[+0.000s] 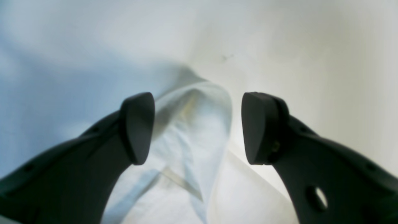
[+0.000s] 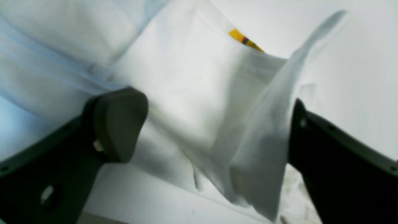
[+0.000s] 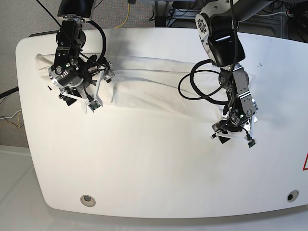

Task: Fold the T-shirt properly

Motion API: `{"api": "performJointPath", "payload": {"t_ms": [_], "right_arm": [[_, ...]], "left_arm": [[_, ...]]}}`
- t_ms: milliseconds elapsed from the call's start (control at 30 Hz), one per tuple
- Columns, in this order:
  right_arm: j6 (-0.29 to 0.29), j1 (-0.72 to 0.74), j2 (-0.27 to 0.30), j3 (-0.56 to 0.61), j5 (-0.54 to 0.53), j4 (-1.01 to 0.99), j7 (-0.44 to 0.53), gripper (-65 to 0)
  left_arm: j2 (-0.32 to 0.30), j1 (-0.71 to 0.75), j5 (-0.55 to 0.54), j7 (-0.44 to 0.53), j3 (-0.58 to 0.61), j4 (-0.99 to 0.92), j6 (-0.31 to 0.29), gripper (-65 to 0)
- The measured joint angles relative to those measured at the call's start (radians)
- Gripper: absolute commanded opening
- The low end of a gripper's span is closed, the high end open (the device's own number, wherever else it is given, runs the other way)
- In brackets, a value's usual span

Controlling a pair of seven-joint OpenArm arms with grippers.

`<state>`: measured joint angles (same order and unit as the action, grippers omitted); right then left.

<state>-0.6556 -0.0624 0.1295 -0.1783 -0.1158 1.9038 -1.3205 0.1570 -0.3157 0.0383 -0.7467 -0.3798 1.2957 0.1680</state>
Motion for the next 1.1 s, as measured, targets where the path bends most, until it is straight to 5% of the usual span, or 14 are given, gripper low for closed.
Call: {"api": "performJointPath", "payload": {"t_ms": [1100], "right_arm": [[0.000,0.000,-0.002,-0.001,0.000,0.000,0.000,-6.6]], "left_arm": [[-0.037,0.092,0.008,0.066,0.141,-0.003,0.000,-25.0]]}}
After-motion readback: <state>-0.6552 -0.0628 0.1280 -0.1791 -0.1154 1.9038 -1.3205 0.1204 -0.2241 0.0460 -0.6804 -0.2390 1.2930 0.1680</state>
